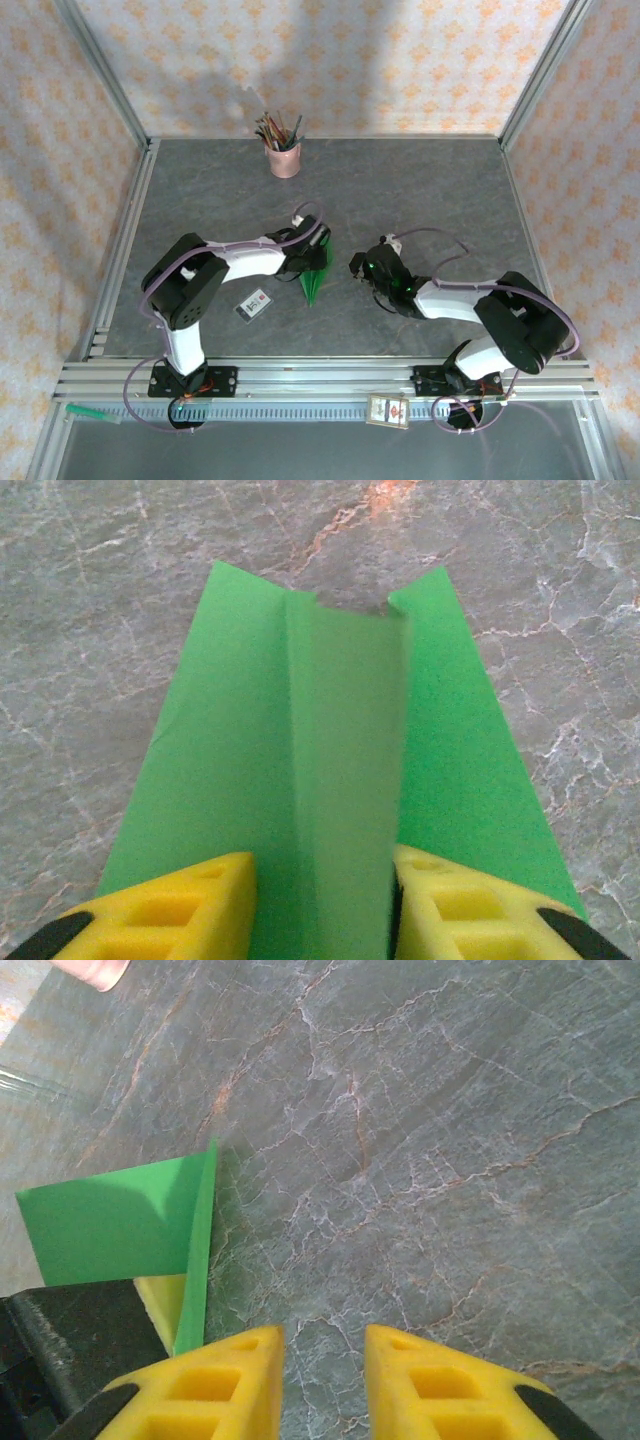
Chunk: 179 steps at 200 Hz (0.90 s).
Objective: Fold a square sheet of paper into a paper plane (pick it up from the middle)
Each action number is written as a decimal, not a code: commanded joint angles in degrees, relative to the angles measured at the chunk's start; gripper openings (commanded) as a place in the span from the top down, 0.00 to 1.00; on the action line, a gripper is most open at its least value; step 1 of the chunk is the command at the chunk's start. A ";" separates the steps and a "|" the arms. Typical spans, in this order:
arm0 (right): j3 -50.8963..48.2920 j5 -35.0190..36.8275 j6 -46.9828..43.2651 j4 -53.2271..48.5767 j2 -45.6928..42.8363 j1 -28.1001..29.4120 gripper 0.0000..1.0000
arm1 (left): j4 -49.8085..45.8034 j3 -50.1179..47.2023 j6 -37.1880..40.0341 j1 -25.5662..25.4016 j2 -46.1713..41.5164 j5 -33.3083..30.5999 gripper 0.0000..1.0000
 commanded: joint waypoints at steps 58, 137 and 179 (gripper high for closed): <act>0.28 0.83 -0.90 -0.46 -0.88 -1.64 0.73 | -5.55 2.16 3.19 -0.99 3.47 -8.78 0.44; 1.92 2.19 -3.41 -3.68 -2.36 -2.19 0.71 | -5.05 4.01 1.91 -0.59 1.46 -7.45 0.38; 5.12 8.23 -9.06 -10.41 -5.45 -2.19 0.70 | -5.33 5.05 1.92 -0.59 -2.20 -6.81 0.37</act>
